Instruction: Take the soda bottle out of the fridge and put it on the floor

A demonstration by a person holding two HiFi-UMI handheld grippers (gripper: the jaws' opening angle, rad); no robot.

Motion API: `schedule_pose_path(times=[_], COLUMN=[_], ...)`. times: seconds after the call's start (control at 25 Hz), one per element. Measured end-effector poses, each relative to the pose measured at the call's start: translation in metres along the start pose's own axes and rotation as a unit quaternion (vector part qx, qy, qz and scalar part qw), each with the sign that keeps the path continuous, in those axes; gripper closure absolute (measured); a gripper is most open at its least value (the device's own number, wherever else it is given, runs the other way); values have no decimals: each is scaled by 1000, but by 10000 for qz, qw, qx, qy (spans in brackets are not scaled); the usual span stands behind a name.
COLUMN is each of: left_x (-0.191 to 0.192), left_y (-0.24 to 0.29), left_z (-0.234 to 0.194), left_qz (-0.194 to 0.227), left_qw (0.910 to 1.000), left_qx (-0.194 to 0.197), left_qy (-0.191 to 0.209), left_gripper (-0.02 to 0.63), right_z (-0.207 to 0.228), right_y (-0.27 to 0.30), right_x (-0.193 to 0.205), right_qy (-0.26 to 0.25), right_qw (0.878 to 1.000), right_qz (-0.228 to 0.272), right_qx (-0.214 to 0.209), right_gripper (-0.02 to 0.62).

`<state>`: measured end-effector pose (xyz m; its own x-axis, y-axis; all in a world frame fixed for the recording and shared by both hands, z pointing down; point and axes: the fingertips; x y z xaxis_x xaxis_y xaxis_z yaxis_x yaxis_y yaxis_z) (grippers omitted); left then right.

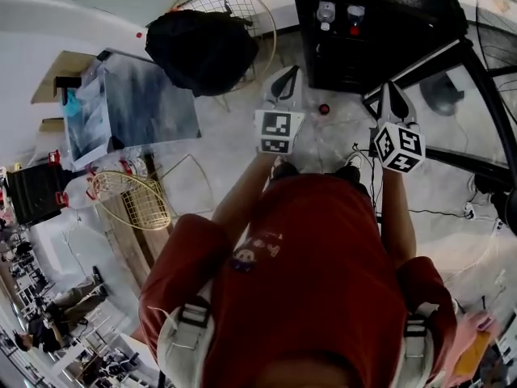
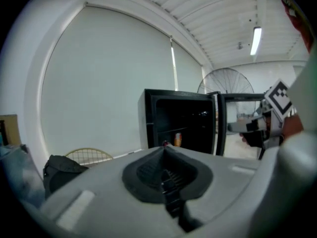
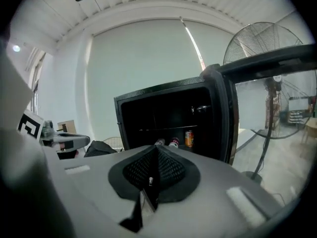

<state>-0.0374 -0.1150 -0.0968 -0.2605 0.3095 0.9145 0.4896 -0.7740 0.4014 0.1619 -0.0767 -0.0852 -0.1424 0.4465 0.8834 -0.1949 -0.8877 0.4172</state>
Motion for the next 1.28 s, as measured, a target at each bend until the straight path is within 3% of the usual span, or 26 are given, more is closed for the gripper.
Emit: schedule_pose_path(times=[0.16, 0.48, 1.28], left_x=[9, 20, 24], left_y=[1, -6, -26], left_z=[-4, -10, -8], left_qz=[-221, -254, -416], left_qw=[9997, 9995, 9986], left_qx=[0, -112, -220], left_qy=[-125, -151, -231], left_gripper=[606, 606, 606], right_z=[1, 0, -3], right_y=[5, 6, -11], right_x=[10, 20, 20], right_qy=[83, 54, 109], right_qw=[9997, 9993, 9996], right_qz=[-250, -379, -254], right_qx=[11, -43, -18], right_gripper=[595, 595, 595])
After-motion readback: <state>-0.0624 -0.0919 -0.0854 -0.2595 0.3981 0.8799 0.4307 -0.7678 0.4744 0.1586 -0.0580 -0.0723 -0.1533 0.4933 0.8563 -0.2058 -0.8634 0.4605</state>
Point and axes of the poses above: the fingertips, and each gripper's own axes: y forward along the fingers, z to its right, x out of its underside, and after that the axes turned 8 degrees about -z, right-handed
